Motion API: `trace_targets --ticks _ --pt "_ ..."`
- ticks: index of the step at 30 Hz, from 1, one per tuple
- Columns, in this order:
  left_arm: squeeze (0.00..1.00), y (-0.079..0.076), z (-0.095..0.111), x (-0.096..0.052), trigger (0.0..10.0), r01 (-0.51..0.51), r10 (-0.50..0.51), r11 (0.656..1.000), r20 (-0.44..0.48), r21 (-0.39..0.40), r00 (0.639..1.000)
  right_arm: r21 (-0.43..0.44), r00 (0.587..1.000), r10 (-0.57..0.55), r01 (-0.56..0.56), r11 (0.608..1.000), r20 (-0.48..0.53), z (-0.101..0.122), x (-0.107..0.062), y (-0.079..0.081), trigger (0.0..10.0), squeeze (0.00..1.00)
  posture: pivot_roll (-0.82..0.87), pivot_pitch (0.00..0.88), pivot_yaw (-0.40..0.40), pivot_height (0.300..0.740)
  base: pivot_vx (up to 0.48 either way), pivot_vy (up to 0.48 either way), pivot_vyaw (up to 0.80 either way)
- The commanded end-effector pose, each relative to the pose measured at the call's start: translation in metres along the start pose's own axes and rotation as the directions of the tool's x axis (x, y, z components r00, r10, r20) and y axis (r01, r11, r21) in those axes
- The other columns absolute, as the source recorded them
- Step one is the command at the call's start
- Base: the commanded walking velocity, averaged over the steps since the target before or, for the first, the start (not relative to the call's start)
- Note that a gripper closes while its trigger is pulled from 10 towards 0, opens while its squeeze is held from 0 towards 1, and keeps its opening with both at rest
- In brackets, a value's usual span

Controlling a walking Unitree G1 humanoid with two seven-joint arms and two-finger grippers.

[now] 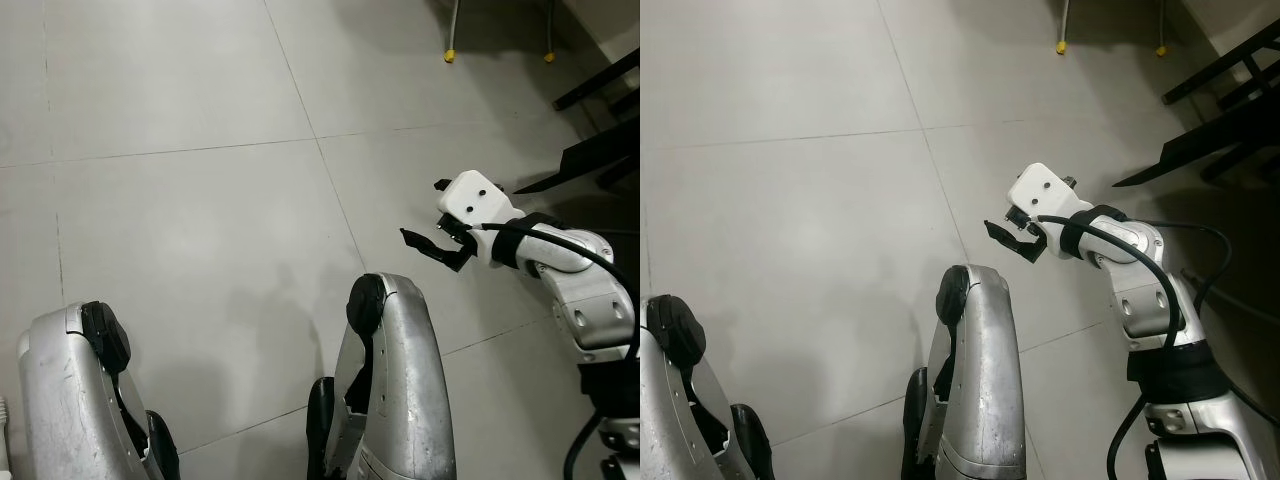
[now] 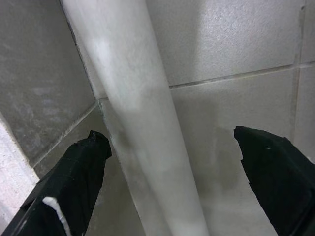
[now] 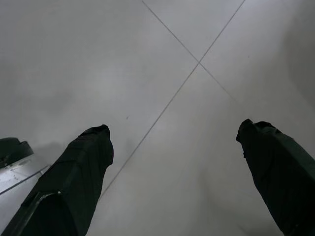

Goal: Building children table

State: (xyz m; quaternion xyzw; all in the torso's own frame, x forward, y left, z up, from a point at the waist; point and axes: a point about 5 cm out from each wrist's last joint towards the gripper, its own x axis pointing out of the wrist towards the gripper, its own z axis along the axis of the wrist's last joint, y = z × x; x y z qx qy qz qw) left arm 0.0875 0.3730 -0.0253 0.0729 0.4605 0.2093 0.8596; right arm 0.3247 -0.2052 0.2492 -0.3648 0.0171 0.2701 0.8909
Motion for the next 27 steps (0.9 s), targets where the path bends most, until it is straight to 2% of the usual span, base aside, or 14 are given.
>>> trace_targets --ticks 1,11,12,14,17,20,26,27 --pt "0.0 0.001 -0.025 -0.005 10.0 0.001 0.001 1.0 -0.087 0.018 0.996 0.007 0.999 0.028 -0.027 1.0 -0.041 -0.01 -0.005 0.003 10.0 0.0 -0.28 0.421 -0.294 0.3 0.0 0.0 0.0" --pt "0.0 -0.012 -0.03 0.0 10.0 0.002 -0.002 1.0 -0.099 0.004 0.995 -0.025 0.998 0.032 -0.034 0.999 -0.06 -0.009 -0.01 -0.008 10.0 0.0 -0.36 0.408 -0.343 0.3 0.0 0.0 0.0" --pt "0.0 -0.02 -0.033 0.001 10.0 0.008 -0.009 1.0 -0.102 -0.007 0.995 -0.046 0.996 0.037 -0.041 0.998 -0.083 -0.012 -0.016 -0.015 10.0 0.0 -0.38 0.393 -0.376 0.3 0.0 0.0 0.0" --pt "0.0 -0.02 -0.033 0.001 10.0 0.008 -0.009 1.0 -0.102 -0.007 0.995 -0.046 0.996 0.037 -0.041 0.998 -0.083 -0.012 -0.016 -0.015 10.0 0.0 -0.38 0.393 -0.376 0.3 0.0 0.0 0.0" --pt "0.0 -0.027 -0.038 0.001 10.0 0.007 -0.008 1.0 -0.109 -0.013 0.994 -0.058 0.994 0.032 -0.038 0.998 -0.1 -0.013 -0.019 -0.025 10.0 0.0 -0.38 0.386 -0.4 0.3 0.0 0.0 0.0" --pt "0.0 -0.03 -0.048 0.0 10.0 -0.022 0.015 0.999 -0.134 -0.046 0.991 -0.072 0.995 0.044 -0.05 0.996 -0.091 -0.008 -0.016 -0.025 10.0 0.0 -0.4 0.378 -0.4 0.3 0.0 0.0 0.0" --pt "0.0 -0.038 -0.056 0.0 10.0 -0.037 0.026 0.997 -0.155 -0.064 0.988 -0.079 0.995 0.052 -0.059 0.995 -0.085 -0.006 -0.014 -0.027 10.0 0.0 -0.42 0.379 -0.4 0.3 0.0 0.0 0.0" --pt "0.0 -0.042 -0.059 -0.001 8.2 -0.039 0.026 0.996 -0.153 -0.083 0.988 -0.08 0.995 0.055 -0.061 0.995 -0.084 -0.006 -0.014 -0.027 10.0 0.0 -0.41 0.375 -0.4 0.3 0.0 0.0 0.0"
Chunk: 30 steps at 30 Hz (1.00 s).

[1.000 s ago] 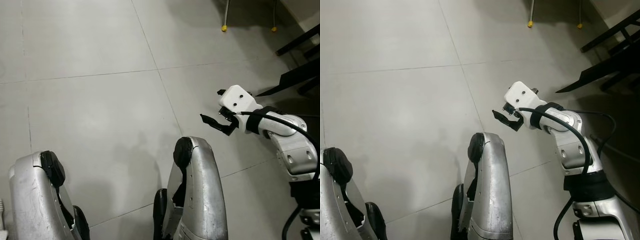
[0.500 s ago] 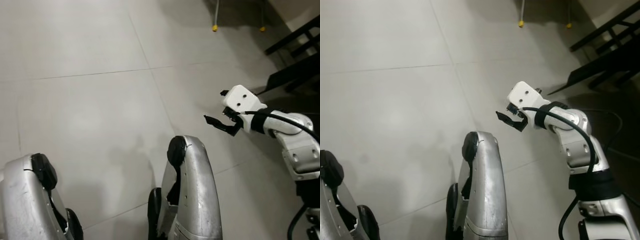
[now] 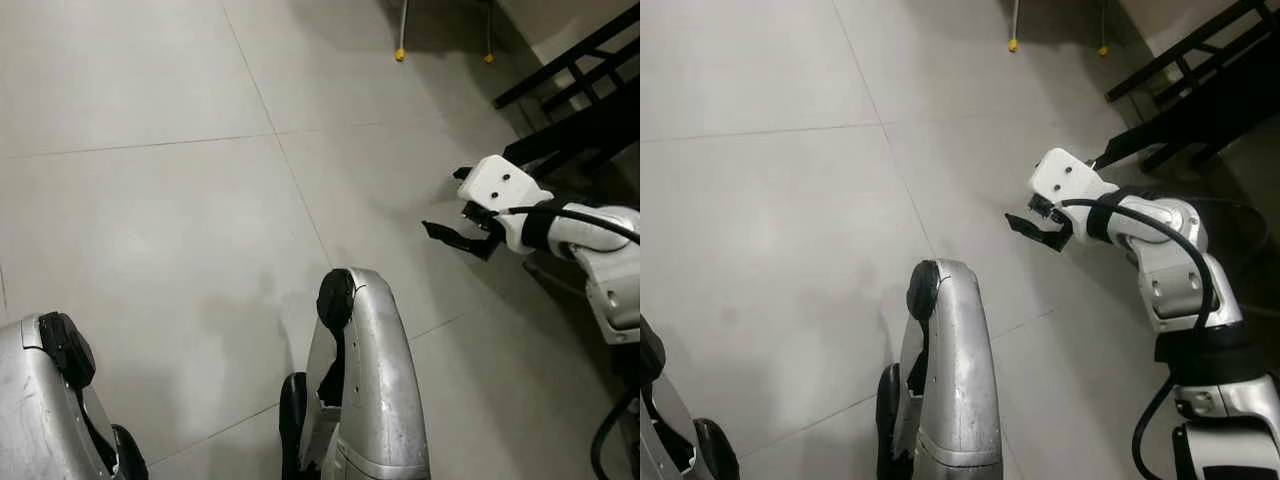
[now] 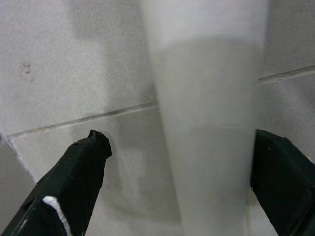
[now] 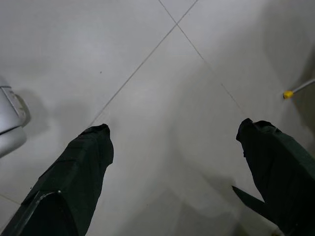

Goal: Building children table

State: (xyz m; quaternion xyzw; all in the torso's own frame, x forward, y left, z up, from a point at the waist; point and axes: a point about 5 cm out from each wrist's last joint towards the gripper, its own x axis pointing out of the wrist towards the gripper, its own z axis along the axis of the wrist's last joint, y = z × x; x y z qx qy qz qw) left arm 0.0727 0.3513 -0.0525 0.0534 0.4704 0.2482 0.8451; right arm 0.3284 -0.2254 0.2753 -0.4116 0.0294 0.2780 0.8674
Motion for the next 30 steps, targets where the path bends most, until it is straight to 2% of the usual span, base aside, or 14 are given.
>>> trace_targets --ticks 1,2,3,9,14,18,21,22,23,24,25,27,28,30 --pt "0.0 -0.016 -0.031 -0.005 8.2 0.016 -0.018 1.0 -0.109 -0.02 0.994 0.013 0.999 0.026 -0.026 1.0 -0.038 -0.011 -0.001 0.004 10.0 0.0 -0.41 0.375 -0.4 0.3 0.0 0.0 0.0" --pt "0.0 -0.016 -0.031 -0.005 8.2 0.016 -0.018 1.0 -0.109 -0.02 0.994 0.013 0.999 0.026 -0.026 1.0 -0.038 -0.011 -0.001 0.004 10.0 0.0 -0.41 0.375 -0.4 0.3 0.0 0.0 0.0" --pt "0.0 -0.019 -0.033 -0.005 0.0 0.012 -0.015 0.999 -0.101 -0.038 0.995 0.012 0.999 0.029 -0.028 1.0 -0.036 -0.011 -0.001 0.004 10.0 0.0 -0.41 0.371 -0.4 0.3 0.0 0.0 0.0" --pt "0.0 -0.03 -0.034 -0.007 0.0 0.028 -0.033 0.995 -0.06 -0.093 0.998 0.027 0.999 0.032 -0.032 0.999 -0.027 -0.012 0.0 0.007 10.0 0.0 -0.39 0.373 -0.4 0.3 0.0 0.0 0.0" --pt "0.0 -0.031 -0.032 -0.007 0.0 0.033 -0.038 0.993 -0.042 -0.112 0.998 0.053 0.999 0.027 -0.025 0.998 -0.022 -0.012 0.002 0.01 10.0 0.0 -0.36 0.37 -0.394 0.3 0.0 0.0 0.0" --pt "0.0 -0.027 -0.03 -0.006 0.0 0.014 -0.018 0.994 -0.034 -0.109 0.999 0.107 1.0 0.013 -0.012 0.994 -0.013 -0.013 0.007 0.018 10.0 0.0 -0.32 0.366 -0.367 0.3 0.0 0.0 0.0" --pt "0.0 -0.019 -0.027 -0.006 0.0 -0.02 0.018 0.996 -0.025 -0.089 1.0 0.155 1.0 0.004 -0.003 0.988 -0.004 -0.013 0.01 0.025 10.0 0.0 -0.29 0.366 -0.345 0.3 0.0 0.0 0.0" --pt "0.0 -0.012 -0.019 -0.005 0.0 -0.056 0.057 0.994 0.005 -0.091 0.998 0.19 1.0 -0.002 0.004 0.982 -0.01 -0.015 0.012 0.03 10.0 0.0 -0.26 0.362 -0.324 0.305 0.0 0.0 0.0" --pt "0.0 -0.005 -0.008 -0.006 9.1 -0.091 0.095 0.992 0.052 -0.088 0.994 0.236 1.0 -0.006 0.008 0.972 -0.011 -0.017 0.015 0.037 10.0 0.0 -0.22 0.355 -0.302 0.31 0.0 0.0 0.0" --pt "0.0 0.001 0.003 -0.007 10.0 -0.113 0.12 0.991 0.094 -0.077 0.988 0.273 1.0 -0.009 0.012 0.962 -0.013 -0.018 0.017 0.044 10.0 0.0 -0.19 0.349 -0.287 0.315 0.0 0.0 0.0" --pt "0.0 0.001 0.003 -0.007 10.0 -0.113 0.12 0.991 0.094 -0.077 0.988 0.273 1.0 -0.009 0.012 0.962 -0.013 -0.018 0.017 0.044 10.0 0.0 -0.19 0.349 -0.287 0.315 0.0 0.0 0.0" --pt "0.0 0.009 0.02 -0.01 10.0 -0.139 0.145 0.989 0.161 -0.047 0.976 0.333 1.0 -0.014 0.016 0.943 -0.008 -0.018 0.023 0.055 10.0 0.0 -0.15 0.341 -0.259 0.325 0.0 0.0 0.0" --pt "0.0 0.015 0.033 -0.014 10.0 -0.163 0.161 0.987 0.209 -0.008 0.965 0.362 1.0 -0.016 0.015 0.932 0.0 -0.017 0.025 0.062 10.0 0.0 -0.13 0.338 -0.239 0.33 0.0 0.0 0.0" --pt "0.0 0.02 0.041 -0.017 10.0 -0.18 0.171 0.983 0.24 0.018 0.956 0.383 1.0 -0.019 0.016 0.924 0.004 -0.016 0.027 0.067 10.0 0.0 -0.12 0.338 -0.232 0.335 0.0 0.0 0.0"
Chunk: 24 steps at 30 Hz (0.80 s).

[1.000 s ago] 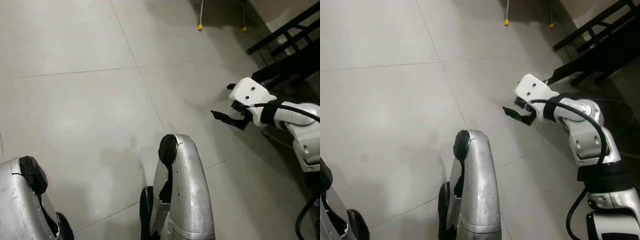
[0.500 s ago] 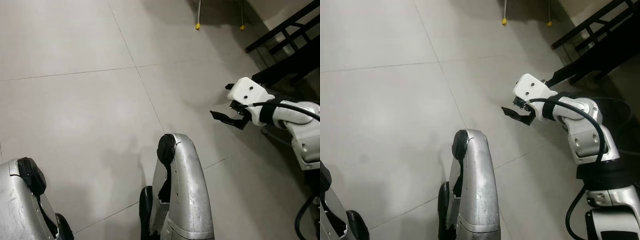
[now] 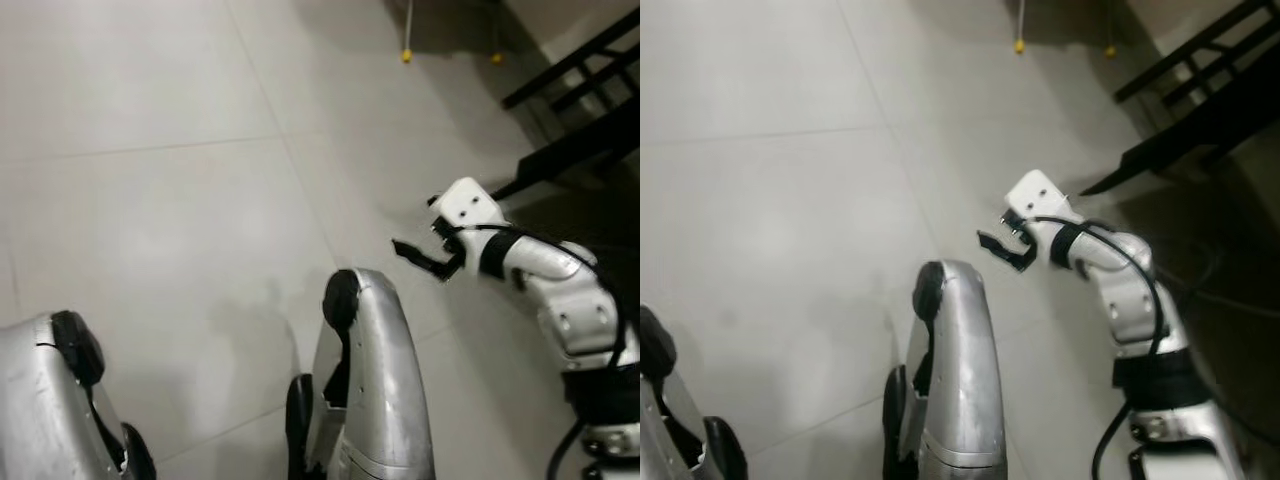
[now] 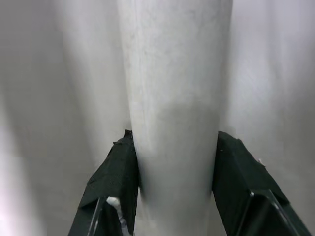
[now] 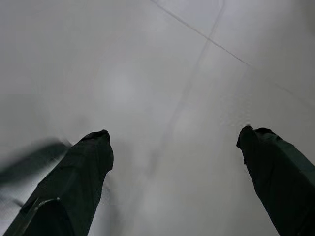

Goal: Building children table

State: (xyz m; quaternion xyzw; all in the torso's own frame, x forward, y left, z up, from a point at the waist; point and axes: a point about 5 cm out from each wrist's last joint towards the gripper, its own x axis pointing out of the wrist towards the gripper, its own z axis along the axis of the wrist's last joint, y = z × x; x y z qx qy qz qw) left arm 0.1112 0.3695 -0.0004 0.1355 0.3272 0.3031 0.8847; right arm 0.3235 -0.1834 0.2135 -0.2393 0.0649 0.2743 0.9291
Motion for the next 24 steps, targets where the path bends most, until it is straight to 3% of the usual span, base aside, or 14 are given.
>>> trace_targets --ticks 1,4,6,9,10,13,15,17,18,20,24 --pt "0.0 0.008 -0.007 -0.008 10.0 -0.014 0.016 0.999 -0.032 0.052 0.999 0.06 1.0 -0.022 0.023 0.998 -0.02 -0.009 -0.003 0.005 10.0 0.0 -0.09 0.334 -0.211 0.34 0.0 0.0 0.0" --pt "0.0 0.021 0.029 -0.012 10.0 -0.019 0.011 0.996 0.086 0.084 0.996 0.137 1.0 -0.018 0.019 0.99 -0.011 -0.015 0.001 0.02 10.0 0.0 -0.05 0.328 -0.189 0.355 0.0 0.0 0.0" --pt "0.0 0.021 0.029 -0.012 10.0 -0.019 0.011 0.996 0.086 0.084 0.996 0.137 1.0 -0.018 0.019 0.99 -0.011 -0.015 0.001 0.02 10.0 0.0 -0.05 0.328 -0.189 0.355 0.0 0.0 0.0" --pt "0.0 0.03 0.055 -0.015 10.0 -0.011 -0.001 0.997 0.149 0.079 0.989 0.184 1.0 -0.024 0.025 0.983 -0.008 -0.018 0.006 0.032 10.0 0.0 0.03 0.313 -0.143 0.365 0.0 0.0 0.0" --pt "0.0 0.03 0.055 -0.015 10.0 -0.011 -0.001 0.997 0.149 0.079 0.989 0.184 1.0 -0.024 0.025 0.983 -0.008 -0.018 0.006 0.032 10.0 0.0 0.03 0.313 -0.143 0.365 0.0 0.0 0.0" --pt "0.0 0.036 0.097 -0.018 10.0 0.005 -0.026 0.996 0.237 0.085 0.971 0.258 0.999 -0.039 0.037 0.965 0.005 -0.017 0.016 0.052 10.0 0.0 0.08 0.286 -0.085 0.38 0.0 0.0 0.0" --pt "0.0 0.036 0.097 -0.018 10.0 0.005 -0.026 0.996 0.237 0.085 0.971 0.258 0.999 -0.039 0.037 0.965 0.005 -0.017 0.016 0.052 10.0 0.0 0.08 0.286 -0.085 0.38 0.0 0.0 0.0" --pt "0.0 0.027 0.14 -0.028 10.0 0.056 -0.07 0.997 0.375 0.047 0.924 0.291 0.998 -0.053 0.044 0.956 0.024 -0.015 0.019 0.062 10.0 0.0 0.12 0.251 -0.05 0.395 0.0 0.0 0.0" --pt "0.0 0.027 0.14 -0.028 10.0 0.056 -0.07 0.997 0.375 0.047 0.924 0.291 0.998 -0.053 0.044 0.956 0.024 -0.015 0.019 0.062 10.0 0.0 0.12 0.251 -0.05 0.395 0.0 0.0 0.0" --pt "0.0 0.016 0.164 -0.039 10.0 0.122 -0.117 0.992 0.468 0.019 0.876 0.3 0.997 -0.07 0.056 0.952 0.036 -0.013 0.02 0.064 10.0 0.0 0.13 0.236 -0.04 0.405 0.0 0.0 0.0" --pt "0.0 0.01 0.18 -0.047 10.0 0.177 -0.16 0.984 0.517 0.018 0.841 0.308 0.995 -0.092 0.073 0.949 0.046 -0.011 0.021 0.065 10.0 0.0 0.13 0.224 -0.031 0.415 0.0 0.0 0.0"
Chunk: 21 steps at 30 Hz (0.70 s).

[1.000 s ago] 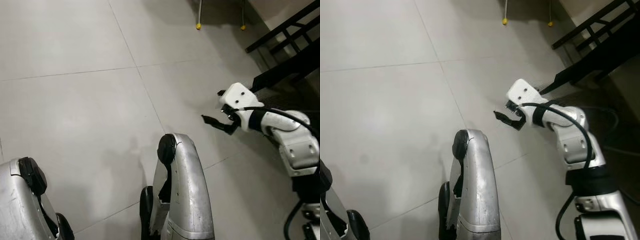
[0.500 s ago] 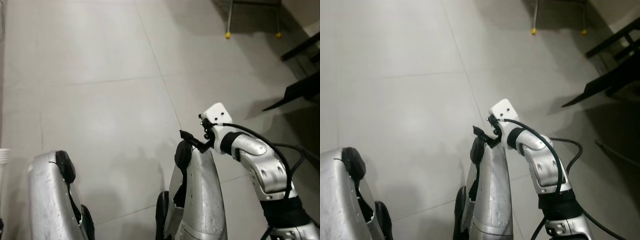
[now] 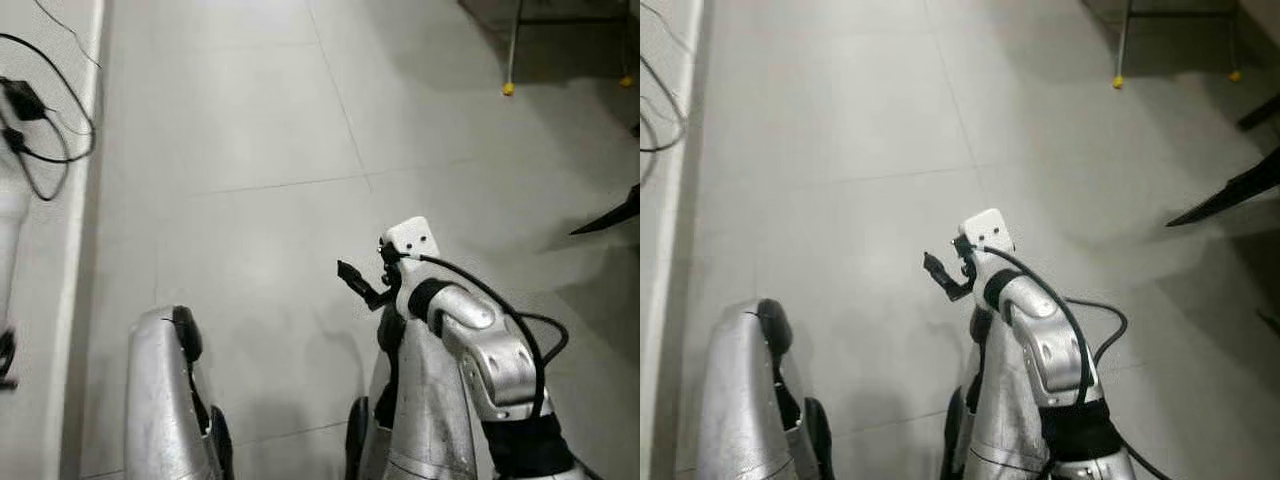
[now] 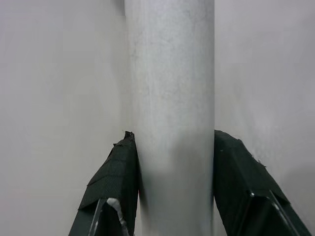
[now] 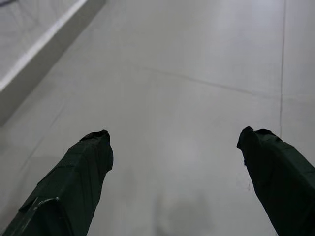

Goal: Building children table

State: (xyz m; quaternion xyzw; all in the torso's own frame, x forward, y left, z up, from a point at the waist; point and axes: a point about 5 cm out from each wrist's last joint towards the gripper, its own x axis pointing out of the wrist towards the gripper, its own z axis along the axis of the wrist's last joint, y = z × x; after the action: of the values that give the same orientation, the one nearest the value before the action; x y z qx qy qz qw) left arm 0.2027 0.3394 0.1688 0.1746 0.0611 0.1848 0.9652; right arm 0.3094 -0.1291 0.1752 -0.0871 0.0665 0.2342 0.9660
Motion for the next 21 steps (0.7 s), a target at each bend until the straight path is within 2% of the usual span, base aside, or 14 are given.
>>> trace_targets --ticks 1,4,5,6,9,13,14,17,21 --pt "0.0 -0.003 0.001 -0.001 10.0 0.035 -0.036 0.999 -0.014 -0.028 0.999 -0.002 1.0 -0.025 0.025 1.0 0.01 -0.002 -0.002 0.0 10.0 0.0 0.14 0.201 -0.017 0.42 0.0 0.0 0.0" --pt "0.0 -0.016 0.018 0.003 10.0 0.1 -0.097 0.988 0.03 -0.12 0.995 -0.032 0.996 -0.067 0.068 0.997 0.051 0.005 -0.001 -0.003 10.0 0.0 0.14 0.174 -0.012 0.435 0.0 0.0 0.0" --pt "0.0 -0.016 0.018 0.003 10.0 0.1 -0.097 0.988 0.03 -0.12 0.995 -0.032 0.996 -0.067 0.068 0.997 0.051 0.005 -0.001 -0.003 10.0 0.0 0.14 0.174 -0.012 0.435 0.0 0.0 0.0" --pt "0.0 -0.023 0.021 0.004 10.0 0.129 -0.125 0.979 0.035 -0.156 0.992 -0.048 0.995 -0.077 0.08 0.996 0.065 0.008 -0.001 -0.006 10.0 0.0 0.13 0.156 -0.009 0.445 0.0 0.0 0.0" --pt "0.0 -0.037 0.023 0.003 10.0 0.189 -0.183 0.963 0.052 -0.191 0.982 -0.07 0.993 -0.082 0.088 0.994 0.085 0.014 0.0 -0.008 10.0 0.0 0.13 0.138 -0.01 0.46 0.0 0.0 0.0" --pt "0.0 -0.045 0.026 0.001 10.0 0.224 -0.216 0.957 0.063 -0.181 0.974 -0.079 0.992 -0.086 0.094 0.993 0.096 0.017 0.002 -0.01 10.0 0.0 0.13 0.122 -0.012 0.47 0.0 0.0 0.0" --pt "0.0 -0.051 0.034 0.003 10.0 0.256 -0.241 0.95 0.104 -0.177 0.965 -0.082 0.988 -0.103 0.112 0.99 0.114 0.022 0.005 -0.015 10.0 0.0 0.12 0.078 -0.021 0.48 0.0 0.0 0.0" --pt "0.0 -0.054 0.042 0.005 10.0 0.272 -0.249 0.945 0.14 -0.181 0.958 -0.081 0.984 -0.118 0.129 0.988 0.132 0.027 0.007 -0.019 10.0 0.0 0.12 0.072 -0.022 0.49 0.0 0.0 0.0" --pt "0.0 -0.059 0.052 0.005 10.0 0.298 -0.263 0.938 0.193 -0.177 0.945 -0.085 0.977 -0.131 0.147 0.986 0.168 0.033 0.009 -0.02 10.0 0.0 0.13 0.022 -0.034 0.505 0.0 0.0 0.0"
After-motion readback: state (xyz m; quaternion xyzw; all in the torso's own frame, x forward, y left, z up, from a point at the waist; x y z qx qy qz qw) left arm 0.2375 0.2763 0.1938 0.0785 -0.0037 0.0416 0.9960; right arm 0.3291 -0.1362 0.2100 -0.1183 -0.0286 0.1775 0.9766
